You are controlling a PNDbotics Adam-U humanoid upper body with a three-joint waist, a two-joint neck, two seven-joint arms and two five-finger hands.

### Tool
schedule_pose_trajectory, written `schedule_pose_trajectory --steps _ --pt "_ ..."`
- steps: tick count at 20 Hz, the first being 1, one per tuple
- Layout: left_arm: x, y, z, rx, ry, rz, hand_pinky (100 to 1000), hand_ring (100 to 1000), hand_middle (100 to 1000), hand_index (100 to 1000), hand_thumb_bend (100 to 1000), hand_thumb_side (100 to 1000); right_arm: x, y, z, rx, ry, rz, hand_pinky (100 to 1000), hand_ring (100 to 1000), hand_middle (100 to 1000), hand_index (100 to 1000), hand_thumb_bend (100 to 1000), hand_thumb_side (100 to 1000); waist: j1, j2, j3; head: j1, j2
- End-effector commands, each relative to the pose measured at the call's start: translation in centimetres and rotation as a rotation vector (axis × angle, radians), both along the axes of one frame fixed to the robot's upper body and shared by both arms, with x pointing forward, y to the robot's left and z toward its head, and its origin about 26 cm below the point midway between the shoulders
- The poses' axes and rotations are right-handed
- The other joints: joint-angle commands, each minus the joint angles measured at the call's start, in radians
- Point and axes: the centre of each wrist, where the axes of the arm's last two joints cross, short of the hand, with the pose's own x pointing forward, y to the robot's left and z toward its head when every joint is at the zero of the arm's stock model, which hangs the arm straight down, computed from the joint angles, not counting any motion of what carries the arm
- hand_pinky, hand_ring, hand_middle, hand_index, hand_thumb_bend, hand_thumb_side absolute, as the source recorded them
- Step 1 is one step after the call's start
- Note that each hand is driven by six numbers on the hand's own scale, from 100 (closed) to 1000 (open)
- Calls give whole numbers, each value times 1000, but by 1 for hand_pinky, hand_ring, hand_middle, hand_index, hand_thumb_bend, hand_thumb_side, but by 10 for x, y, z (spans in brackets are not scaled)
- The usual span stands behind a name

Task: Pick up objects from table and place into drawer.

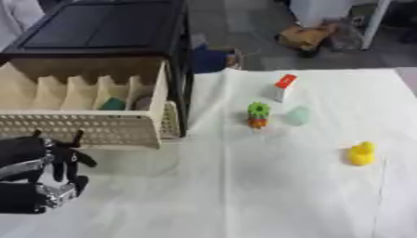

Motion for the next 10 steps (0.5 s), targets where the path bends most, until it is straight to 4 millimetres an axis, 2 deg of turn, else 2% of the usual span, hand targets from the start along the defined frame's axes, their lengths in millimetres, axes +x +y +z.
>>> schedule_pose_trajectory --steps 1,10 --pt "-2 2 12 18 -44 21 479 673 679 933 100 1000 -4 -1 9 -9 -29 2 636 584 575 839 206 1000 -1 -13 -1 4 -14" --pt "6 1 16 -13 -58 31 484 669 679 936 100 1000 -5 -2 9 -11 -21 -4 635 583 574 839 216 1000 0 -10 -7 4 -19"
